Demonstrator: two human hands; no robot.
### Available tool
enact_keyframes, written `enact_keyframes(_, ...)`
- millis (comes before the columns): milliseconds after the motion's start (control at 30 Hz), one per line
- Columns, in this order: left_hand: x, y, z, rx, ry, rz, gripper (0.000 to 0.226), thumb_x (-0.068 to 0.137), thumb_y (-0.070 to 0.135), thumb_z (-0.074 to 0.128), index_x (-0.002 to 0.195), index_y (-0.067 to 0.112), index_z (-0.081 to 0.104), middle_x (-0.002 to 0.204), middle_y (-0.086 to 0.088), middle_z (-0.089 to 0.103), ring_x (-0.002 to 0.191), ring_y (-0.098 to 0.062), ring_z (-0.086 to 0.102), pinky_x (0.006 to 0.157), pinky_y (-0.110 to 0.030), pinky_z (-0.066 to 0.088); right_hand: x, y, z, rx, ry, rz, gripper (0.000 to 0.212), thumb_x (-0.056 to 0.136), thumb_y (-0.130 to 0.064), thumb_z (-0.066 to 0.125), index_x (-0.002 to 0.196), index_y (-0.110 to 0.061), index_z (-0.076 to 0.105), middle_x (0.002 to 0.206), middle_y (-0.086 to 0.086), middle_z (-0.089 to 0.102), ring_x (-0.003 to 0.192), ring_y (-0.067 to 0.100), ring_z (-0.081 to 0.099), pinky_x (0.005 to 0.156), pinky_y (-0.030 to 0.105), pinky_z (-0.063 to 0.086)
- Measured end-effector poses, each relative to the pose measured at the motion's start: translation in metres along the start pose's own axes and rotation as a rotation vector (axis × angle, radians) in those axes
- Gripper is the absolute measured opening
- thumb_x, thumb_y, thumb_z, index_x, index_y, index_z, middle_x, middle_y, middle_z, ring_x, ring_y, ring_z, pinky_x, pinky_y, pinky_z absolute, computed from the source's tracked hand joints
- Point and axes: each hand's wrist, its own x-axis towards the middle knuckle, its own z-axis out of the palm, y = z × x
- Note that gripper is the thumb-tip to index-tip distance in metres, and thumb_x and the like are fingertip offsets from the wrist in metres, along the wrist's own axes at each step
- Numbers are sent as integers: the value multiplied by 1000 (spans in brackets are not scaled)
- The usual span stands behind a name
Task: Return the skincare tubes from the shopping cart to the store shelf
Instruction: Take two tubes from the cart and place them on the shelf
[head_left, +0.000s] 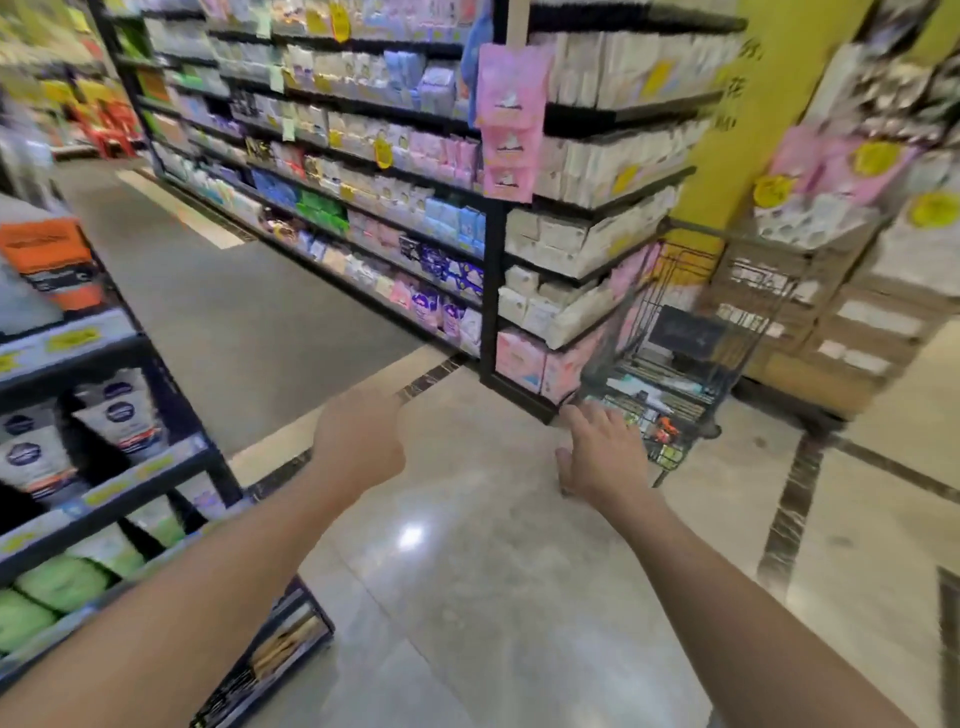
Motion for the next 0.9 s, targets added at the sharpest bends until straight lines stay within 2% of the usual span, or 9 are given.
enact_keyframes(100,42,52,-1,9,22,86,39,85,41,49,119,23,54,114,-3,60,109,-25,56,85,-38,42,6,57,5,-20,11,88,49,83,-39,59,128,-22,51,131,5,53,120,31,48,93,43,43)
enact_keyframes(200,88,100,1,-35,44,175,46,88,47,45,127,24,53,122,-2,59,113,-24,55,89,-38,43,19,107,15,-45,-2,171,54,85,-41,57,135,-24,47,138,4,48,125,30,44,97,44,40)
enact_keyframes(300,137,148,8,-111,84,258,47,90,45,45,131,23,52,127,-2,59,116,-24,54,94,-39,42,39,153,26,-65,-9,240,54,87,-42,56,137,-25,45,139,3,47,125,29,44,96,45,41)
enact_keyframes(400,193,192,17,-186,124,325,43,88,39,49,126,22,56,119,-3,63,110,-24,58,91,-39,46,67,195,37,-80,-24,283,49,88,-38,55,135,-24,46,135,3,49,123,29,45,95,45,43)
enact_keyframes(567,294,257,31,-261,77,431,34,80,33,58,110,17,64,99,-5,65,92,-29,62,76,-39,52,122,261,47,-99,-52,371,45,90,-31,55,133,-23,48,136,3,50,124,28,46,96,44,43)
enact_keyframes(767,387,321,45,-255,14,516,31,82,32,54,109,18,58,99,-4,62,95,-27,59,79,-38,47,183,331,66,-101,-109,430,47,92,-33,55,138,-25,44,138,2,48,125,27,46,95,43,46)
enact_keyframes(900,429,348,56,-214,-36,542,27,81,30,55,104,16,56,94,-5,60,91,-26,57,76,-37,45,217,363,81,-52,-130,460,48,91,-30,57,137,-21,46,138,5,49,125,30,45,96,45,45)
